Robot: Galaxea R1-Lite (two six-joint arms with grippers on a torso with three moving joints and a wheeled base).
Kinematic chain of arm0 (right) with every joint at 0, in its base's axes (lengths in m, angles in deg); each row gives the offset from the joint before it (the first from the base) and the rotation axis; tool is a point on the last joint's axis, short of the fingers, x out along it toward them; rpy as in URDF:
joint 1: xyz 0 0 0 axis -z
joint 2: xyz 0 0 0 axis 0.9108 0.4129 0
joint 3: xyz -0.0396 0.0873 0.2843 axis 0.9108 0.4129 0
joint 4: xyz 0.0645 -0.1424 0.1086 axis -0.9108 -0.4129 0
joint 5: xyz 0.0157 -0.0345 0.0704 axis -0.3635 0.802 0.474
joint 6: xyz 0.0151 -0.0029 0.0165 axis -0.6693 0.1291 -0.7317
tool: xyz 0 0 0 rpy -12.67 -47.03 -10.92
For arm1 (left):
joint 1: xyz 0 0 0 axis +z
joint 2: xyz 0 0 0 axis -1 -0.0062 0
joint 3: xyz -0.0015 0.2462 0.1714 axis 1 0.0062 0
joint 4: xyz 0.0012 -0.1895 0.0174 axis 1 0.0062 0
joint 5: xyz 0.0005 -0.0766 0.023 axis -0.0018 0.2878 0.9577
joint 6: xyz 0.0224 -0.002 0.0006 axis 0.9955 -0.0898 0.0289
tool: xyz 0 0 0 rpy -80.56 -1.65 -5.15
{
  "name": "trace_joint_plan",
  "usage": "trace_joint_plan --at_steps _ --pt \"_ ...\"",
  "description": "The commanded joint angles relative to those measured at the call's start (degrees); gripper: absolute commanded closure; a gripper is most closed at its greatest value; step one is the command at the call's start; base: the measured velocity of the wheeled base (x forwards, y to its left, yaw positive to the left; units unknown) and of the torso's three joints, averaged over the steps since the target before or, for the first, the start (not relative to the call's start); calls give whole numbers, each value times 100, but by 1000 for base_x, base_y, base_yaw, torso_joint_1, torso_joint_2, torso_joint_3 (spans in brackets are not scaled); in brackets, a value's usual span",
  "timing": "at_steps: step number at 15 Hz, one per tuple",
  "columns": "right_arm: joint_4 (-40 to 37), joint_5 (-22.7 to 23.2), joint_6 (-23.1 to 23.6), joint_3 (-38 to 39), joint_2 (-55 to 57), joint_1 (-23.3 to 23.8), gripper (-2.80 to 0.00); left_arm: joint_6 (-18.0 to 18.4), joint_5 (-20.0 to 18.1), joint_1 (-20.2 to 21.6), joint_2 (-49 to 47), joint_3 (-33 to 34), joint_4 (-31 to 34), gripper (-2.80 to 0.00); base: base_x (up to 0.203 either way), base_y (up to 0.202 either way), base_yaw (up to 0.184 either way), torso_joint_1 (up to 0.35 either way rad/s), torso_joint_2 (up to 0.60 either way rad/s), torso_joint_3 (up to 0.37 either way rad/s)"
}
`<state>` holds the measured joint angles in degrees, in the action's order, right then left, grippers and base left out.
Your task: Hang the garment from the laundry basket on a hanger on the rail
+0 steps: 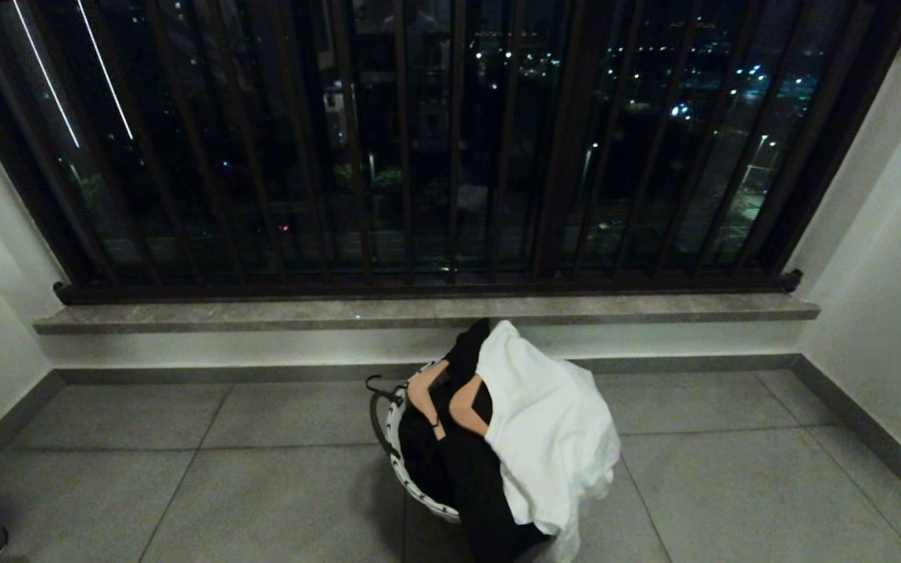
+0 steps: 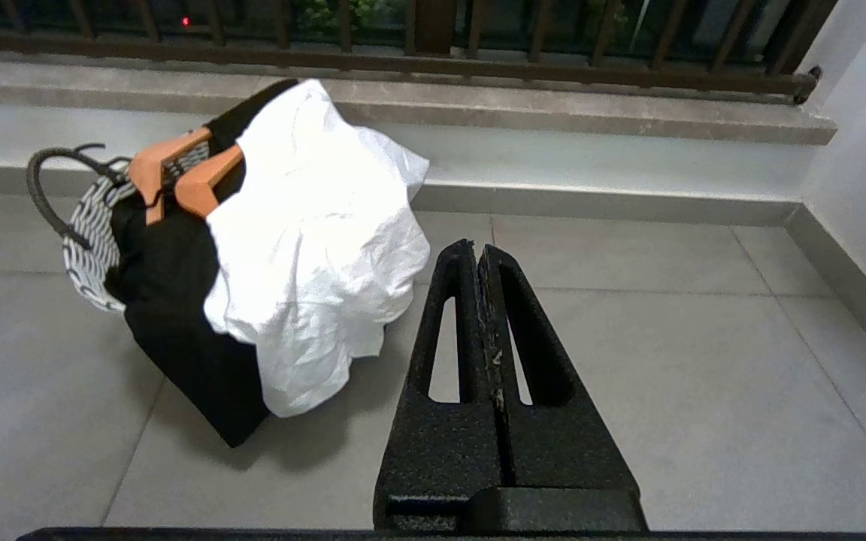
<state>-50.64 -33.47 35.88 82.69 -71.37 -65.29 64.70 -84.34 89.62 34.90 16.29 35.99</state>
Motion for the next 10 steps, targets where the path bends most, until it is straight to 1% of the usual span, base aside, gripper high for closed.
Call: trace_joint_plan --at_steps 1,6,7,10 --pt "0 2 3 1 9 2 0 0 1 -3 -5 4 0 0 0 0 0 5 84 80" --pt "0 2 3 1 9 2 0 0 1 2 -5 0 0 0 -1 9 3 6 17 23" --pt "0 2 3 1 9 2 0 0 1 -6 -5 9 0 0 -1 93 14 -7 4 9" --pt "0 2 3 1 9 2 0 0 1 -6 -5 0 0 0 0 187 1 1 2 4"
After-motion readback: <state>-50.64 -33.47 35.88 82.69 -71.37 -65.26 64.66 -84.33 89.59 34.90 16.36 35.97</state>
